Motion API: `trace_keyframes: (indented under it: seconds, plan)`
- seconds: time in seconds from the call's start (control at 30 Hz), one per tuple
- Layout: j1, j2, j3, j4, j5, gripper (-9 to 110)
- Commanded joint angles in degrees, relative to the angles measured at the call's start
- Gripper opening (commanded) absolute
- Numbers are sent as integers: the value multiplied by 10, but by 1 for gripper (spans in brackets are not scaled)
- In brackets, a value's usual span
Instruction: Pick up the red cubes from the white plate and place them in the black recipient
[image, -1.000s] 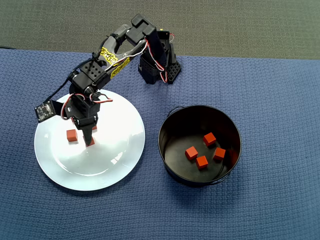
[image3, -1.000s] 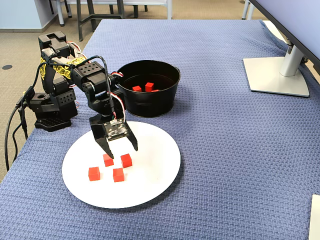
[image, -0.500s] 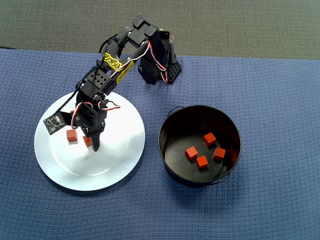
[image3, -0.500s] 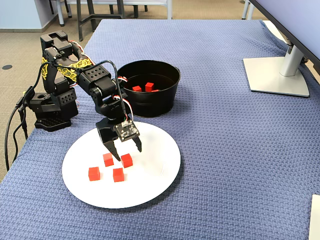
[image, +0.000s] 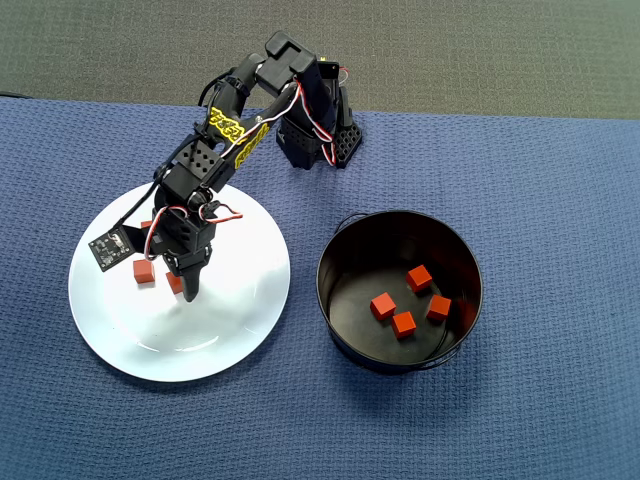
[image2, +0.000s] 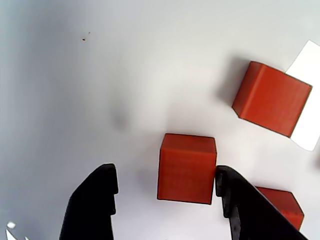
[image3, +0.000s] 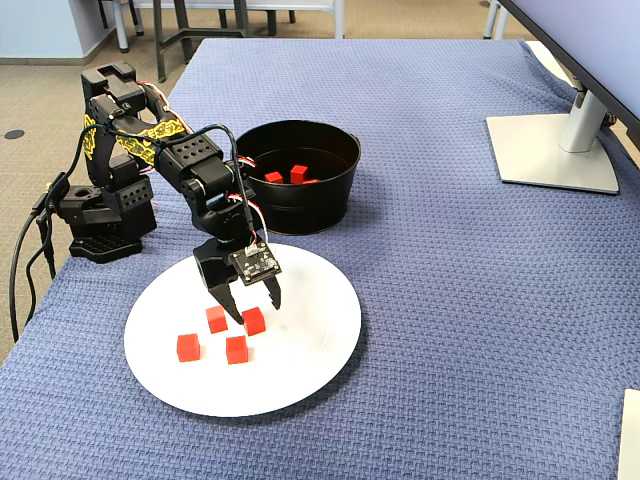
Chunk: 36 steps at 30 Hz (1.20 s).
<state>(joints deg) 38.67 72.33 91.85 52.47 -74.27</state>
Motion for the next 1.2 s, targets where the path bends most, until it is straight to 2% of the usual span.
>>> trace_keyframes:
  seconds: [0.0, 0.2, 0.3, 0.43, 0.53, 0.77, 0.97, 1.17]
  plan:
    - [-5, -3, -18, -14, -1, 16]
    - [-7, -9, -14, -16, 2, 12]
    - [-7, -7, -14, -26, 14, 1]
    - [-10, 2, -18, -33, 45, 0]
    - [-11, 24, -62, 20, 99, 0]
    - [-32, 176, -148, 133, 300, 0]
    - [-130, 295, -134, 197, 431, 0]
    - [-309, 393, -66, 242, 517, 0]
